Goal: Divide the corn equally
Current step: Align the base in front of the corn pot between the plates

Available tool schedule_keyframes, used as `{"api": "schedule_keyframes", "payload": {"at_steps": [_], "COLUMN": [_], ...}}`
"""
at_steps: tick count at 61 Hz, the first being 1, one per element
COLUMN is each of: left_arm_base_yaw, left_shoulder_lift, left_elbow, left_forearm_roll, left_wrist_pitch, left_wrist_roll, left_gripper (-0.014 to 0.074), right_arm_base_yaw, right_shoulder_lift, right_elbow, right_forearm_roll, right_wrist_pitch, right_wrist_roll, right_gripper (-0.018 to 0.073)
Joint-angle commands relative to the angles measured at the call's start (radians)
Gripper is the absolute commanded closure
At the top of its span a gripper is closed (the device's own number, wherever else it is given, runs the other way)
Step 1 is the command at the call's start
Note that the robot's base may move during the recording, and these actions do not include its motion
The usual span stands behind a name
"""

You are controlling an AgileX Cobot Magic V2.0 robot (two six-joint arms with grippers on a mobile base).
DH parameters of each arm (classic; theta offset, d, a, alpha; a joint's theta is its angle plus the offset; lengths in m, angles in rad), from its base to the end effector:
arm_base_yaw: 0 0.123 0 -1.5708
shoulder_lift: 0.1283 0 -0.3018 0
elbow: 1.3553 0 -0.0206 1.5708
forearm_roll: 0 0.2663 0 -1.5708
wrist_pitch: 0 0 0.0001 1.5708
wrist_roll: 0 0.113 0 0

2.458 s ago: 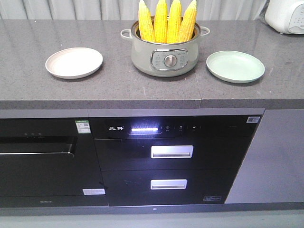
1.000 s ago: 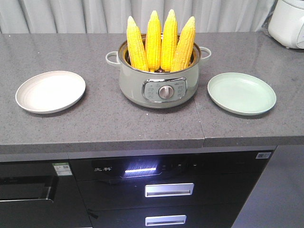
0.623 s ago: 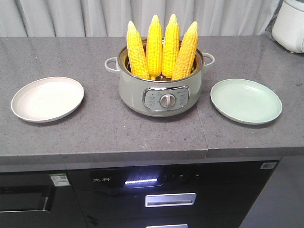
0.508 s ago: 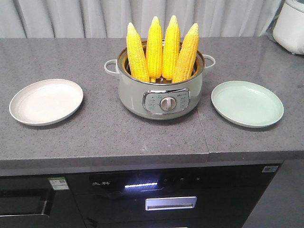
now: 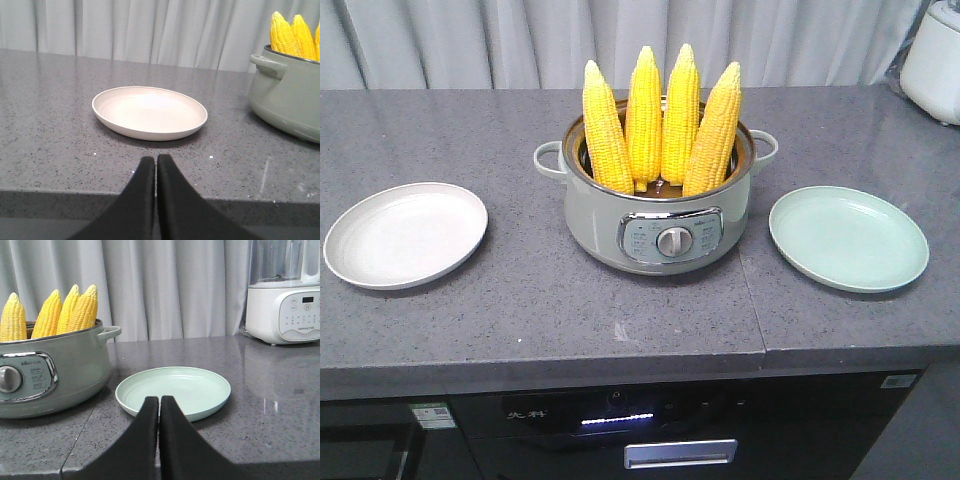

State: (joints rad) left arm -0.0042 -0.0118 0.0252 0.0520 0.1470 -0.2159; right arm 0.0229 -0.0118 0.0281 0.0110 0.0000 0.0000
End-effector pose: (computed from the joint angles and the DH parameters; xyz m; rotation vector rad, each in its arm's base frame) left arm 0.0770 0.0005 0.1899 -0.1375 1.6395 -0.1226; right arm 0.0771 0.0018 0.2054 -0.0089 1.4999 0.0273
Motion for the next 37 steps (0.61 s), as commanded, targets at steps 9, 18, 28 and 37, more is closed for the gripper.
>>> {"api": "schedule_keyframes", "payload": {"at_steps": [9,18,28,37], "left_arm_base_yaw": [0.001,0.001,0.001,0.001], "left_shoulder_lift": [-0.004,-0.004,-0.004,-0.004], "left_elbow": [-0.024,-0.024,-0.024,-0.024], "left_forearm_roll": [0.0,0.0,0.0,0.0], "left_wrist_pitch": [-0.081,-0.081,-0.081,-0.081], "left_wrist_roll": [-0.01,-0.01,-0.01,-0.01], "left_gripper": [0.0603,0.0603,0.0603,0.0603], "right_arm_base_yaw": [-0.004,-0.004,-0.004,-0.004], "right_shoulder_lift": [-0.005,-0.005,-0.005,-0.005], "right_elbow": [0.019,0.019,0.019,0.019], "right_forearm_roll": [-0.011,-0.011,-0.011,-0.011], "right_wrist_pitch": [-0.075,-0.075,-0.075,-0.075], "right_wrist_roll": [-0.005,-0.005,-0.005,-0.005], "right_gripper": [0.0564,0.0564,0.0564,0.0564]}}
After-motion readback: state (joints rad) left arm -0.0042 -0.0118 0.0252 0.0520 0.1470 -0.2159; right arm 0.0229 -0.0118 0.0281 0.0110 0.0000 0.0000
